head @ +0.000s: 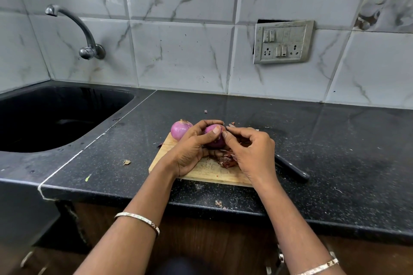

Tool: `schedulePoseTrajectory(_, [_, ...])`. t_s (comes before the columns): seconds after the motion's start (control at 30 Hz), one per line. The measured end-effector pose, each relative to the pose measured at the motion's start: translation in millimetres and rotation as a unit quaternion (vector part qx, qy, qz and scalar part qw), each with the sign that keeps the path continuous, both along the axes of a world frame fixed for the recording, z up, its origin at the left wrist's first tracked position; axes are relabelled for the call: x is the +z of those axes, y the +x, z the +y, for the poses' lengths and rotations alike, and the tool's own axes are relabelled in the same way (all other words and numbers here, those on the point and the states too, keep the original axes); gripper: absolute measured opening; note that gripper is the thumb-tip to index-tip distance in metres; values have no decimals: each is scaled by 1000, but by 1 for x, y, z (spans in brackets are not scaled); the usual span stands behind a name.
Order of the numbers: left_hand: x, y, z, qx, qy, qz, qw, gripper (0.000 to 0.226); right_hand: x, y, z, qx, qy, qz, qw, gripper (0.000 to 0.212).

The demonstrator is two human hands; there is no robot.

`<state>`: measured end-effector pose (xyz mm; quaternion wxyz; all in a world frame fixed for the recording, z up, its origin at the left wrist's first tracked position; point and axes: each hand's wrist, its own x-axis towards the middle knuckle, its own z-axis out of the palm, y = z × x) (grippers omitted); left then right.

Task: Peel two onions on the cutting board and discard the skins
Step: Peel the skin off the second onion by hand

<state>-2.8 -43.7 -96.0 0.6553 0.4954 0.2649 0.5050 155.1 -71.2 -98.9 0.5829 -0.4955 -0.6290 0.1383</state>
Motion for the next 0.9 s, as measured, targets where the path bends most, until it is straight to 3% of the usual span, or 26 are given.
schedulePoseTrajectory(0.47, [-3, 0, 5, 14, -2, -10, 1000, 43, 0, 1, 1, -11, 32, 14, 999, 12])
schedulePoseTrajectory(0.6, [-6, -2, 7, 9, 2, -10, 1000, 51, 0, 1, 0, -21, 25, 25, 999, 12])
schedulePoseTrajectory(0.73, [-4, 0, 6, 21, 3, -13, 1000, 43, 2, -1, -3, -22, 29, 32, 999, 5])
schedulePoseTrajectory(0.9, [-3, 0, 3, 13, 8, -18, 1000, 45, 3, -2, -4, -8, 32, 3, 999, 12])
